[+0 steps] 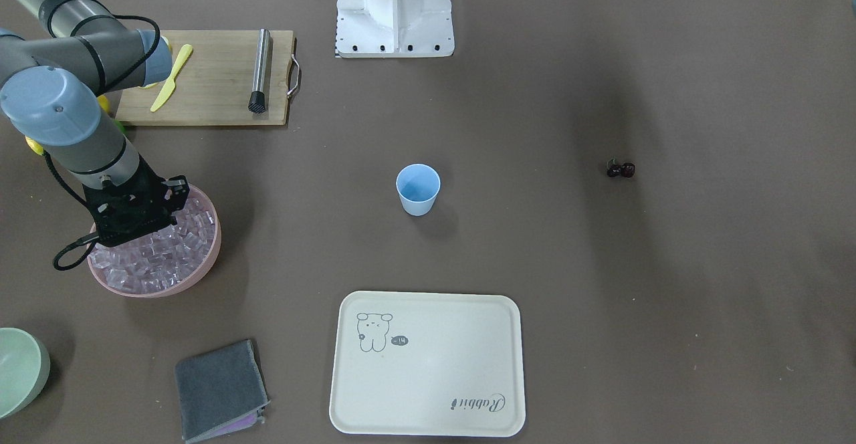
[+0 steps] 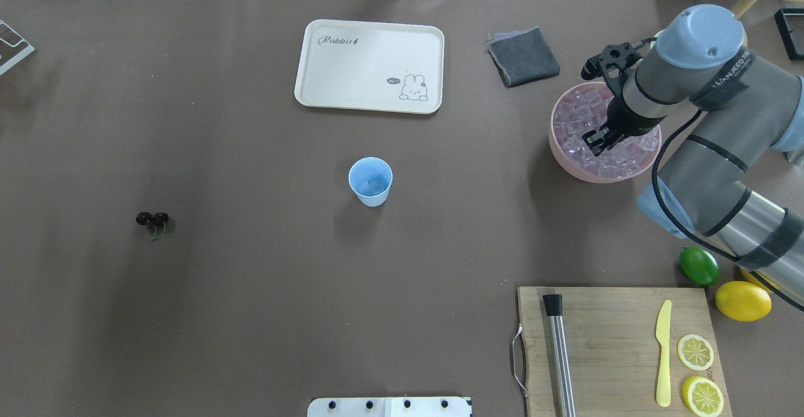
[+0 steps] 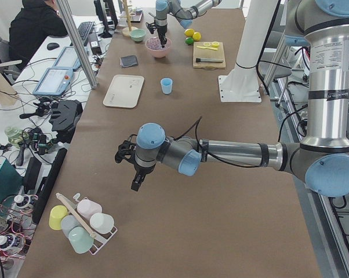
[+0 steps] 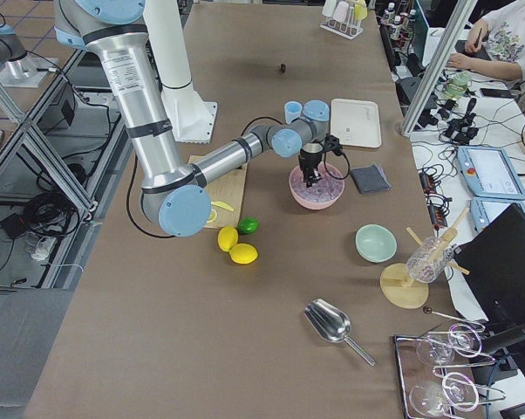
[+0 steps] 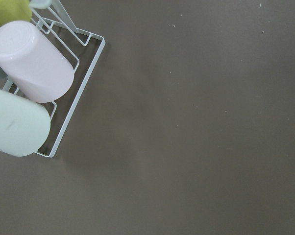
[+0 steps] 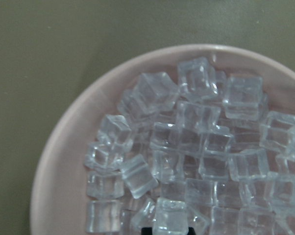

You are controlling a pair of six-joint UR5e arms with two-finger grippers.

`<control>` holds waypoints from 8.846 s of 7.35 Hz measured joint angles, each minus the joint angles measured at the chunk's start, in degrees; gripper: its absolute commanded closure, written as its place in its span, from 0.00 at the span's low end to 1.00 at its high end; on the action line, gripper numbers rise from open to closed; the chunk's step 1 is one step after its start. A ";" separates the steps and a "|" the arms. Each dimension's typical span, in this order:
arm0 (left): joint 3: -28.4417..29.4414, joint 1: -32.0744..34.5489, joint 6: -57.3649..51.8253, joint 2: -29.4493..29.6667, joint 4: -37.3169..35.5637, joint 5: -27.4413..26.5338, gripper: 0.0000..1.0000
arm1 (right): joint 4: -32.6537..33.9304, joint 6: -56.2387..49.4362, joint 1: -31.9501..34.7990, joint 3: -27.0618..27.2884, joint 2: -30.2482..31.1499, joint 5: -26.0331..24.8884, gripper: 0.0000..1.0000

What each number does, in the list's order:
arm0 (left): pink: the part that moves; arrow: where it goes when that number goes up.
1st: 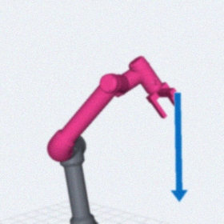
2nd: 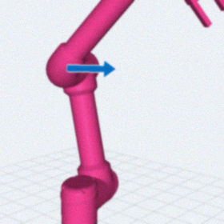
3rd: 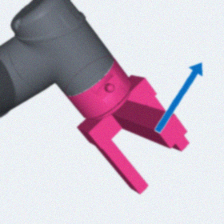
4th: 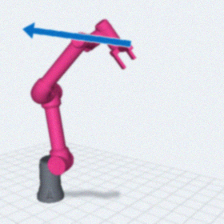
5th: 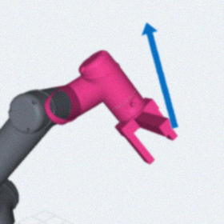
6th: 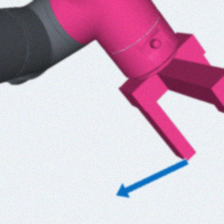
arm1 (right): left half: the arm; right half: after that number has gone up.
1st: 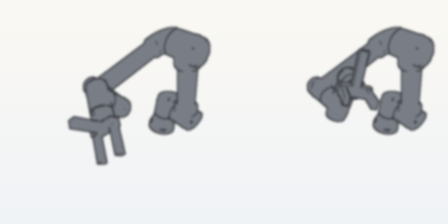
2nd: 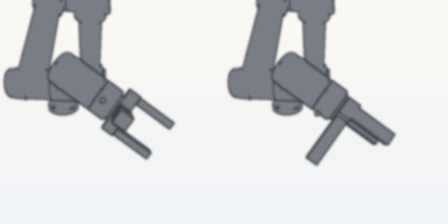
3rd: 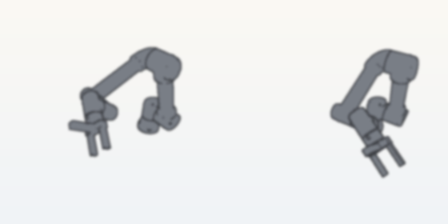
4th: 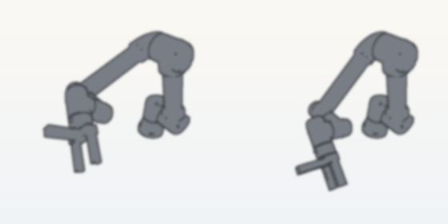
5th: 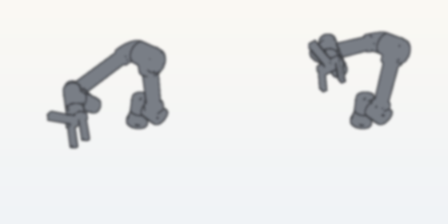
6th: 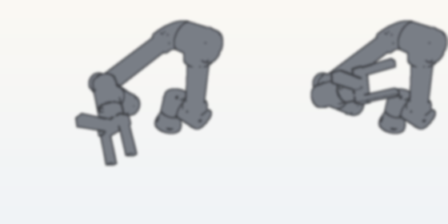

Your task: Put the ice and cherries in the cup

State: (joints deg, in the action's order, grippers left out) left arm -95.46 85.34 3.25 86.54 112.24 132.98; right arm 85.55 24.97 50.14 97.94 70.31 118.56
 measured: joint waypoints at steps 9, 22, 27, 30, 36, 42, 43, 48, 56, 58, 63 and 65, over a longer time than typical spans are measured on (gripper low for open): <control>3.38 -0.11 0.01 0.83 3.26 0.00 0.02 | 12.28 33.04 -16.63 -12.02 -34.89 -10.34 1.00; 5.78 -0.26 0.12 0.98 7.30 0.00 0.02 | 21.50 7.38 -4.02 0.70 -20.04 -13.20 0.02; 5.55 -0.52 0.09 1.45 7.37 0.00 0.02 | 15.03 -18.29 2.40 -6.16 -12.37 -21.84 0.02; 5.60 -0.53 0.09 1.50 7.38 0.00 0.02 | 5.69 -19.63 2.35 -11.16 -11.38 -22.11 0.04; 5.69 -0.53 0.09 1.32 7.38 0.00 0.02 | 5.29 -18.07 -0.42 -5.77 -5.91 -22.22 0.06; 5.75 -0.53 0.09 0.93 7.38 0.00 0.02 | 5.22 -17.92 -1.74 -6.15 -5.51 -22.72 0.18; 5.74 -0.53 0.09 0.89 7.38 0.00 0.02 | 5.13 -18.07 -1.76 -6.13 -5.36 -23.28 0.18; 5.85 -0.53 0.09 0.90 7.38 0.00 0.02 | 4.91 -17.91 -1.88 -6.19 -5.26 -23.82 0.47; 6.40 -0.53 0.00 1.02 7.38 0.00 0.02 | 4.89 -17.79 -1.84 -5.82 -4.73 -23.90 0.80; 6.43 -0.53 0.00 1.00 7.38 0.00 0.02 | 4.89 -17.77 -1.84 -5.53 -4.57 -23.90 0.87; 6.76 -0.53 0.00 1.00 7.38 0.00 0.02 | 5.94 -17.90 -1.74 -4.07 -4.77 -23.69 0.10; 7.47 -0.53 0.00 1.05 7.97 0.00 0.02 | 8.53 -18.39 -1.47 -2.22 -4.58 -23.74 0.08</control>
State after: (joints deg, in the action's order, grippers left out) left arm -87.98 84.82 3.25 87.59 120.21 132.98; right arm 94.08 6.58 48.66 95.73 65.72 94.82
